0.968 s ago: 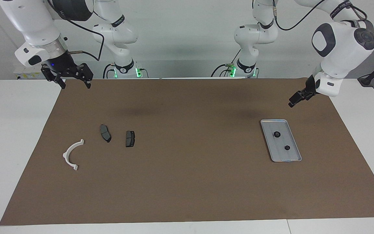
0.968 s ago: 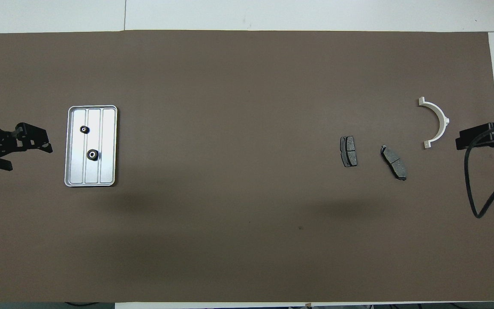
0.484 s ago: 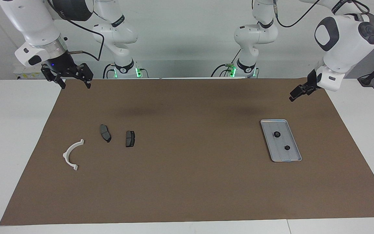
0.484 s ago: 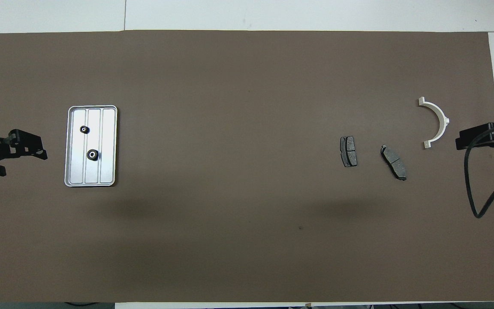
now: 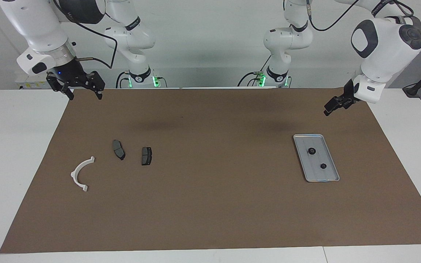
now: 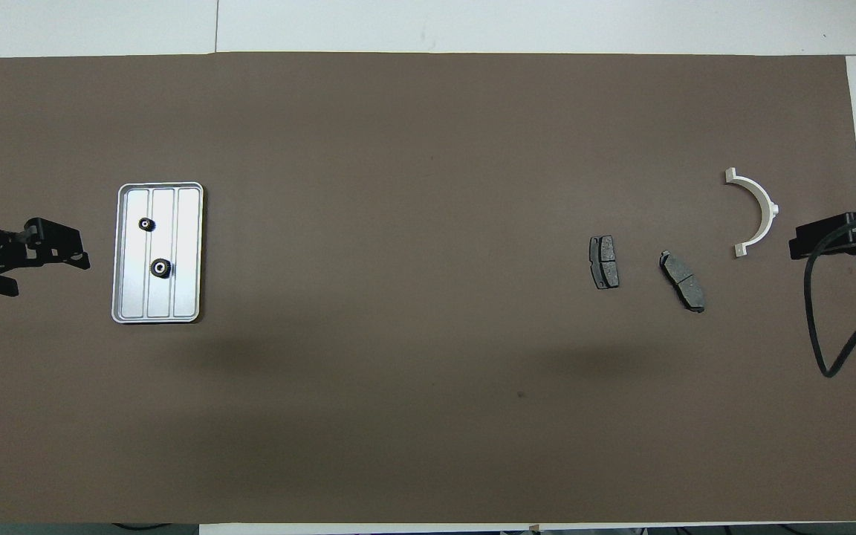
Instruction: Pick bearing gear from pile to tray
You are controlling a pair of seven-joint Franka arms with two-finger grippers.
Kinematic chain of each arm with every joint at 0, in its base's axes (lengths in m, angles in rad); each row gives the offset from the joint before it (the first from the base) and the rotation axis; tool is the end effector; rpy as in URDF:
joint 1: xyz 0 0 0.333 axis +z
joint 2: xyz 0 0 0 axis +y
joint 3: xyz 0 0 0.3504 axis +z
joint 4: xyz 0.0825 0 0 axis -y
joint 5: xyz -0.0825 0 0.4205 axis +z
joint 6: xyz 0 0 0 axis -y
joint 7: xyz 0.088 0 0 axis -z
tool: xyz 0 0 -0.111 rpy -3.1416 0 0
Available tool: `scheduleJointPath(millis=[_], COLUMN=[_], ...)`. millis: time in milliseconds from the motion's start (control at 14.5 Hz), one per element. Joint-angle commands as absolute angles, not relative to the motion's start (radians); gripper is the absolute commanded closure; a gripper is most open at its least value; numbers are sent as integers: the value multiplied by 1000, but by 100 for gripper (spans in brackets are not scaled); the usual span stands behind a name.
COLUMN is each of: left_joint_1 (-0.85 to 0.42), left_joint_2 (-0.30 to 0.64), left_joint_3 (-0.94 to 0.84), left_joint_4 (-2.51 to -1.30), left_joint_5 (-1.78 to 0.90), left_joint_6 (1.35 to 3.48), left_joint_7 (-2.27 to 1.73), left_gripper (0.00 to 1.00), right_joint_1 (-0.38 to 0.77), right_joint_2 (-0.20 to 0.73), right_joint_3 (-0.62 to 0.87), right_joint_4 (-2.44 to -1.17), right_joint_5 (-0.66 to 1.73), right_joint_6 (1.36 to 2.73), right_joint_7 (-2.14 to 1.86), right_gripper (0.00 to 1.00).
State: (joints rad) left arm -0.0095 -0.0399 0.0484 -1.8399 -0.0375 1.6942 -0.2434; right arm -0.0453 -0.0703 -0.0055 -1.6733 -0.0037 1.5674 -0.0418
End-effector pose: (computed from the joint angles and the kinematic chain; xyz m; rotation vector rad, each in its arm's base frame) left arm 0.5722 0.0189 0.5516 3.0768 0.4473 -0.1700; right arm 0.5639 -0.0292 0.6432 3.1394 -0.0140 -0.0561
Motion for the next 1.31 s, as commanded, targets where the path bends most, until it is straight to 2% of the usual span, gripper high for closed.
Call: scheduleJointPath(millis=[0,484,830,1244], left_joint_1=[2,-6,3,3], left_joint_2=[-38,-46,11,2], left_joint_3=[40,41,-5,-11], left_joint_4=[-1836,-1832,-1655,-1674], left_joint_5=[-34,-34,6,-3], left_joint_6=[1717,1716,1576,1594], left_joint_7=[-236,-229,-221,-225], left_gripper=[0,0,0,0], right_joint_1=[-52,-52,-52,-51], right_joint_2=[-69,-69,-69,-69], right_joint_3=[2,2,2,2], right_joint_4=[-1672,-1672,-1672,-1672], right_joint_5=[-15,-17,-18,-18], right_joint_6=[1563,1568,1568,1568], right_joint_7=[-32,-34,-32,-32], right_gripper=[0,0,0,0])
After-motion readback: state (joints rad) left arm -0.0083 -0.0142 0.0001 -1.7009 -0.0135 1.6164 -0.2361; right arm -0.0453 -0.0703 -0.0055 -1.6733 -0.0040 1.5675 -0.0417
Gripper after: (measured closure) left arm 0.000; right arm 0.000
